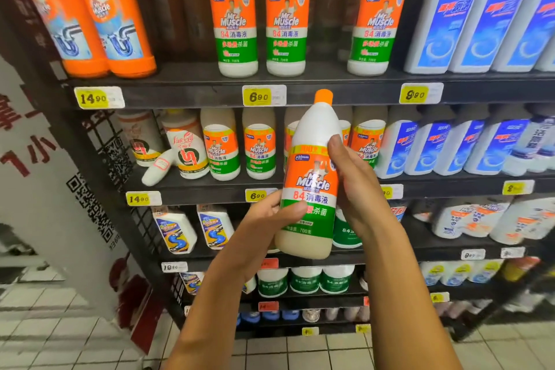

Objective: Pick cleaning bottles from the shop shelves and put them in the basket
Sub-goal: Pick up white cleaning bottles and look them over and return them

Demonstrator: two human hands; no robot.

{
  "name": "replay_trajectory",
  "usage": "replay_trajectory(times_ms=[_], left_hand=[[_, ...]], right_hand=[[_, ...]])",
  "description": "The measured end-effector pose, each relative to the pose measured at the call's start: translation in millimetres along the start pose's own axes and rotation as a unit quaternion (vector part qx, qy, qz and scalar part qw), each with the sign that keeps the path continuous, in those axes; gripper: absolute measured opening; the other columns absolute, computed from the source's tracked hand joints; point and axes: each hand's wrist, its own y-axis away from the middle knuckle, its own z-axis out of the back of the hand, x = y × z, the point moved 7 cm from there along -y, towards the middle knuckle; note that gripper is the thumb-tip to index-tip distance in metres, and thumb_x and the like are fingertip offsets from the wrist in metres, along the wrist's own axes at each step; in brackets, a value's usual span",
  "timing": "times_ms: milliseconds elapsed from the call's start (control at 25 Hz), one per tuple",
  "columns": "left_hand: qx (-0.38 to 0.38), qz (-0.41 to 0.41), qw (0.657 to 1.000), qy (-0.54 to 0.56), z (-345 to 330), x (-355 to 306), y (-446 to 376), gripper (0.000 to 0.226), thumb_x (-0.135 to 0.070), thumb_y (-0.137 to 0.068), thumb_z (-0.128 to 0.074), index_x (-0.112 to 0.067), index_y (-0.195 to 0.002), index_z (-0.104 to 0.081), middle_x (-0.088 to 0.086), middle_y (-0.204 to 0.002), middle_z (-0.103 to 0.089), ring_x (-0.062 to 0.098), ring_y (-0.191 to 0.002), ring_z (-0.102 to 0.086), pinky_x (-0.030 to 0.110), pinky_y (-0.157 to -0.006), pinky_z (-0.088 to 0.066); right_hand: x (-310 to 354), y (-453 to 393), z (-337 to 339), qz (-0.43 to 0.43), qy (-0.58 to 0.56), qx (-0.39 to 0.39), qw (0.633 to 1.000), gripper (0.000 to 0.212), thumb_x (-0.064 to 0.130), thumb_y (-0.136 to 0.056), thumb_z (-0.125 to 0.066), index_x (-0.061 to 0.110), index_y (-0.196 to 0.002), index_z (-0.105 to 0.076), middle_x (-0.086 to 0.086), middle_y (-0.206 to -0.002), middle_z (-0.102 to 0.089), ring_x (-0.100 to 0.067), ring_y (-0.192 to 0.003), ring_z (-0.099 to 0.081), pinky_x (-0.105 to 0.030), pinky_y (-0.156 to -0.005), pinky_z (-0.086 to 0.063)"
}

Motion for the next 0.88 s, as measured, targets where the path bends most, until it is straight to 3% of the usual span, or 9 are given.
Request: replay_trajectory(times_ms=[200,360,440,520,640,800,880], left_hand=[[-0.025,-0.045,0.998,0.022,3,-17,5,0.039,-0.037,-0.073,-0.077,-0.027,-0.111,-0.072,0.008,-0.114,-0.074,0.025,-0.103,-0.071,0.032,-0.076,-0.059],[-0.099,-0.098,0.987,-0.079,7,-39,12,0.031,-0.028,-0.068,-0.083,-0.043,-0.093,-0.074,-0.007,-0.095,-0.077,0.01,-0.087,-0.074,0.022,-0.071,-0.057],[-0.175,-0.099,0.959,-0.201,12,-46,19,0.034,-0.045,-0.062,-0.082,-0.052,-0.091,-0.068,-0.013,-0.086,-0.076,0.009,-0.082,-0.073,0.03,-0.074,-0.058],[-0.225,-0.077,0.909,-0.341,15,-50,25,0.048,-0.068,-0.056,-0.07,-0.049,-0.099,-0.062,-0.011,-0.081,-0.073,0.011,-0.081,-0.069,0.037,-0.079,-0.057],[-0.246,-0.066,0.857,-0.448,15,-53,32,0.063,-0.076,-0.059,-0.063,-0.042,-0.112,-0.057,-0.009,-0.081,-0.068,0.015,-0.085,-0.065,0.038,-0.081,-0.054],[-0.243,-0.082,0.843,-0.473,15,-55,37,0.058,-0.073,-0.065,-0.068,-0.04,-0.111,-0.056,-0.009,-0.077,-0.067,0.013,-0.08,-0.065,0.036,-0.078,-0.054],[-0.238,-0.09,0.847,-0.467,14,-54,39,0.057,-0.074,-0.065,-0.067,-0.04,-0.109,-0.057,-0.011,-0.076,-0.067,0.01,-0.078,-0.065,0.035,-0.077,-0.054]], right_hand=[[0,1,-8,0.023,-0.091,0.051,0.994,0.054,0.051,-0.078,-0.075,0.02,-0.122,-0.066,-0.013,-0.121,-0.071,-0.03,-0.112,-0.068,-0.045,-0.087,-0.058],[-12,-1,-23,0.012,-0.247,0.037,0.968,0.043,0.038,-0.087,-0.063,0.009,-0.12,-0.068,-0.018,-0.119,-0.07,-0.031,-0.108,-0.068,-0.046,-0.09,-0.057],[-28,-2,-28,-0.01,-0.315,0.01,0.949,0.046,0.04,-0.087,-0.059,0.007,-0.117,-0.068,-0.018,-0.116,-0.07,-0.031,-0.105,-0.069,-0.047,-0.09,-0.056],[-44,-1,-30,-0.015,-0.354,-0.023,0.935,0.048,0.044,-0.084,-0.059,0.008,-0.114,-0.071,-0.017,-0.114,-0.07,-0.03,-0.103,-0.069,-0.046,-0.091,-0.056],[-58,3,-35,-0.014,-0.386,-0.046,0.921,0.044,0.047,-0.083,-0.058,0.012,-0.097,-0.08,-0.013,-0.103,-0.074,-0.028,-0.095,-0.072,-0.041,-0.086,-0.058],[-69,6,-35,-0.009,-0.402,-0.074,0.913,0.049,0.048,-0.085,-0.057,0.011,-0.113,-0.072,-0.014,-0.116,-0.068,-0.031,-0.109,-0.064,-0.047,-0.104,-0.046],[-68,10,-35,0.006,-0.403,-0.071,0.912,0.046,0.048,-0.085,-0.057,0.013,-0.109,-0.076,-0.012,-0.114,-0.07,-0.029,-0.106,-0.067,-0.046,-0.1,-0.05]])
